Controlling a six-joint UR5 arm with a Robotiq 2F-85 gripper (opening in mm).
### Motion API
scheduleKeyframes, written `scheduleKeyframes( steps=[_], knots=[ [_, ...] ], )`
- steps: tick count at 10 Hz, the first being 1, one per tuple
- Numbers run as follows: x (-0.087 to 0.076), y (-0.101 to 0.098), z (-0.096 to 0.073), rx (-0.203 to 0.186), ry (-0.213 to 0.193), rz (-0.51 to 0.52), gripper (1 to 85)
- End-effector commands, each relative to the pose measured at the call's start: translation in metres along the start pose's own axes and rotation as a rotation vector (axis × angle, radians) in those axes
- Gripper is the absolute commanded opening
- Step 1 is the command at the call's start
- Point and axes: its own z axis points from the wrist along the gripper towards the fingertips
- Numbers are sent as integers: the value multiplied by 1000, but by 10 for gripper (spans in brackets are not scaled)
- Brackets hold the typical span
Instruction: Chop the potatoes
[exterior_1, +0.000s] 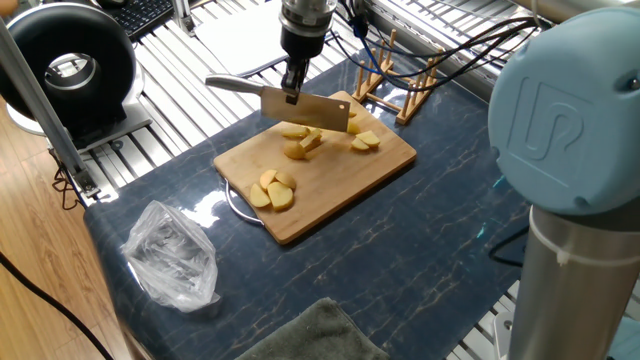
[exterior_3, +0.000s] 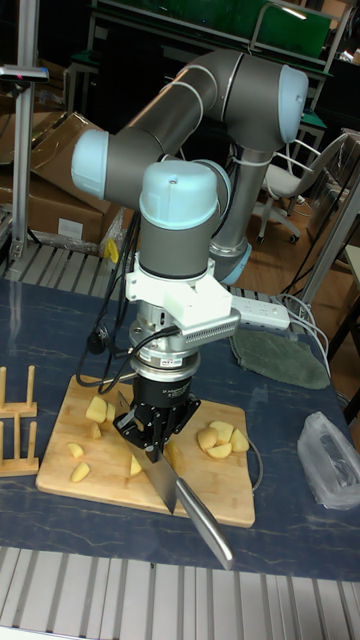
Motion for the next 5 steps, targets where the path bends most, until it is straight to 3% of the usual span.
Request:
scheduleKeyframes(
  steps=[1,5],
  knots=[
    [0,5,-1,-18,-12,18,10],
    [1,9,-1,-18,-9,33,10]
  ],
)
